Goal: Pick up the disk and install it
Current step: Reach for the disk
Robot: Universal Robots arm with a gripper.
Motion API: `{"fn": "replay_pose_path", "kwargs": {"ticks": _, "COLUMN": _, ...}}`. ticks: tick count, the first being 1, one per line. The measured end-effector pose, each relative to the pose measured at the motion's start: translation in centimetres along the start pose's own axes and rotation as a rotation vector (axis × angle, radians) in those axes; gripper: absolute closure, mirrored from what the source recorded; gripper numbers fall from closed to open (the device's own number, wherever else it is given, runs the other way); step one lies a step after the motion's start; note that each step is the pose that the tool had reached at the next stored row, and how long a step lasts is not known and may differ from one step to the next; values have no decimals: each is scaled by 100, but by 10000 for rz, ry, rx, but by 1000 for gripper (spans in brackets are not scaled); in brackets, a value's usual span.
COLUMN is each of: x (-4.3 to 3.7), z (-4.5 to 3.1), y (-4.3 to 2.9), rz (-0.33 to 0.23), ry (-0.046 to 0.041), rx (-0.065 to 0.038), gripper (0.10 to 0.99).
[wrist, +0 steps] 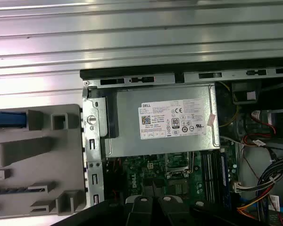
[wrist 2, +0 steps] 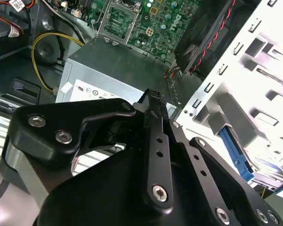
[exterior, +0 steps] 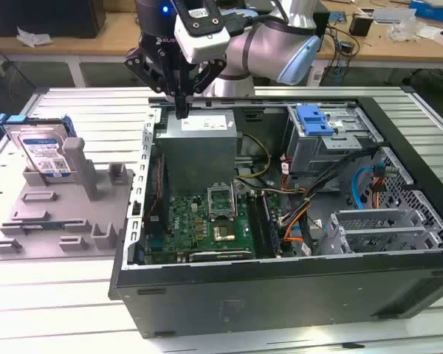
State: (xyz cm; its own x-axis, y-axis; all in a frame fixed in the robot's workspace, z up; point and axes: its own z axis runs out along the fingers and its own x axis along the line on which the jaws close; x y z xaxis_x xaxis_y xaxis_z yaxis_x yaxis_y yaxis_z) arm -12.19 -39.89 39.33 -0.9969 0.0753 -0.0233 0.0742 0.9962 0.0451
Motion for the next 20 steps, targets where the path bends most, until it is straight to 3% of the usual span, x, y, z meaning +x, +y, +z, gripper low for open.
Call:
{"fn": "replay_pose_path", "kwargs": {"ticks": 14, "x": 5, "z": 1, "y": 0, "rz": 0, "ry": -1, "rx": 0, "gripper": 980}}
{"fn": "replay_pose_path", "kwargs": {"ticks": 20, "x": 190, "z": 2, "y": 46, "rz": 1, "ry": 0, "rx": 1, "gripper": 980}}
